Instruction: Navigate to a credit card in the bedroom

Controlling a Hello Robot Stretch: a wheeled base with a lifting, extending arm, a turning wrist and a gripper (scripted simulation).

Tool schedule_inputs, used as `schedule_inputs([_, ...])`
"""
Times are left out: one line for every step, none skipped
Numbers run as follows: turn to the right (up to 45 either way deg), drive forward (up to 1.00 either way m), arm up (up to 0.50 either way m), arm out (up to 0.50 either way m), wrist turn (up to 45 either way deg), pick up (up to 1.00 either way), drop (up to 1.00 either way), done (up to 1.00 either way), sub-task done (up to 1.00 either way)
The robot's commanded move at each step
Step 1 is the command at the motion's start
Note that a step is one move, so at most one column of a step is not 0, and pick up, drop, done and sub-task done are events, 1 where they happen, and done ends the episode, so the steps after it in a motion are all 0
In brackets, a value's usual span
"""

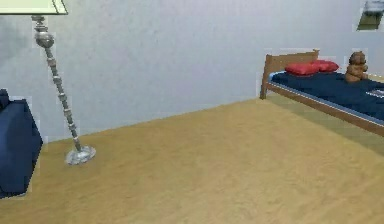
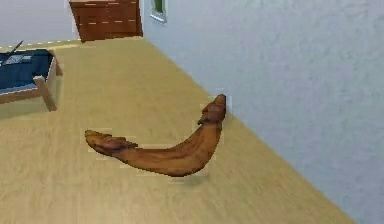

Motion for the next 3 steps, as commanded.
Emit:
schedule_inputs([0.0, 0.55, 0.00, 0.00, 0.0, 0.00, 0.00, 0.00, 0.00])
schedule_inputs([18.0, 0.00, 0.00, 0.00, 0.0, 0.00, 0.00, 0.00, 0.00])
schedule_inputs([0.0, 0.55, 0.00, 0.00, 0.0, 0.00, 0.00, 0.00, 0.00])
